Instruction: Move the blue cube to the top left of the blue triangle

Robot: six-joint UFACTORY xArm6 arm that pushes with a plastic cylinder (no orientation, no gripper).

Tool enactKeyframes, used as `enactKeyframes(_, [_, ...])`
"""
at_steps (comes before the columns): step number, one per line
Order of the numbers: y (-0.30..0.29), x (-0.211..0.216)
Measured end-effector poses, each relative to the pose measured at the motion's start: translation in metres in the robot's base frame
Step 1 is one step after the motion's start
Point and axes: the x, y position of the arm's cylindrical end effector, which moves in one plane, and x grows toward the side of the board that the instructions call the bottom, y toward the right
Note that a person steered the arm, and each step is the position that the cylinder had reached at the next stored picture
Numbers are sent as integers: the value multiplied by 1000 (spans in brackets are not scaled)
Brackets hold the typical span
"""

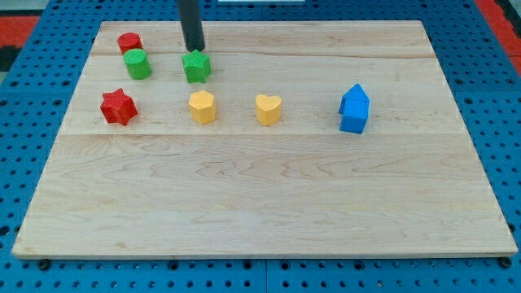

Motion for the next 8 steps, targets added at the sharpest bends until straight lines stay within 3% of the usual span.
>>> enactKeyframes(1, [7,52])
enactKeyframes(3, [171,60])
enactKeyframes(6, [339,67])
enactKeyframes(8, [329,188])
